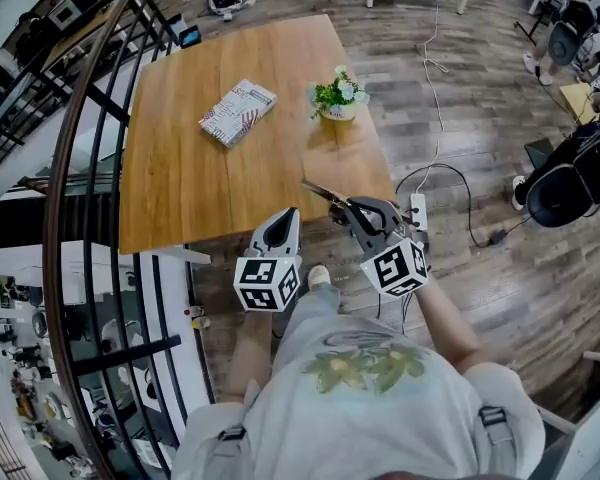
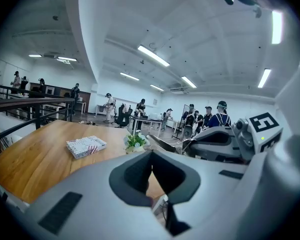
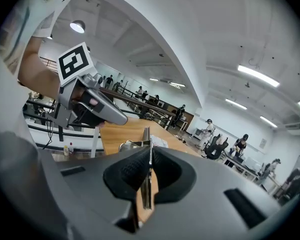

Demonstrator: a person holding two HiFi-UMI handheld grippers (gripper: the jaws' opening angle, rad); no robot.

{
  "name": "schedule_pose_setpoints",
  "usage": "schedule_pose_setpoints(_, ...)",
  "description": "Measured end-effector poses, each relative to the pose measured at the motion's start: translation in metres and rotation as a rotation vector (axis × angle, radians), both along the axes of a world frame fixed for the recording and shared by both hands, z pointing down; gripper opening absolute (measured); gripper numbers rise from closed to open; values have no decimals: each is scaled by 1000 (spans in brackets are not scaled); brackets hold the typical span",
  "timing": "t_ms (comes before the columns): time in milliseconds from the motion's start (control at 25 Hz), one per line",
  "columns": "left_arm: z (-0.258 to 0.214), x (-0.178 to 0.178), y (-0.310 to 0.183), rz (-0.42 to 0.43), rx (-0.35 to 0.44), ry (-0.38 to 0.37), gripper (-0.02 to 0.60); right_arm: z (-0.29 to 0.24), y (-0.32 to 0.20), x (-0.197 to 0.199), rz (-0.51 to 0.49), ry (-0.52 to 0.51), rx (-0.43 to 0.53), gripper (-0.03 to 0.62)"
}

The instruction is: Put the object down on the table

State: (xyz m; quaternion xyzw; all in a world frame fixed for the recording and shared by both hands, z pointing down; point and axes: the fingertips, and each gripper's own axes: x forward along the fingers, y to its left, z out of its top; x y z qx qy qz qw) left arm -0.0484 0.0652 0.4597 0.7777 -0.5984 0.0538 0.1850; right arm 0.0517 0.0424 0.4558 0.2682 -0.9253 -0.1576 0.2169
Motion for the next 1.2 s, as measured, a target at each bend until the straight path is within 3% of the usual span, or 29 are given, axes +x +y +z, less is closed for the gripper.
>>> schedule_pose_setpoints(400, -3, -62, -74, 16, 16, 22, 15, -6, -87, -39, 85, 24, 20, 14)
schedule_pose_setpoints(720, -1, -66, -102, 67, 24, 41, 15, 3, -112, -38, 140, 57, 5, 14)
schedule_pose_setpoints(1200, 12, -83, -125, 51, 2, 60, 15, 13, -151, -25, 211, 122, 25, 14)
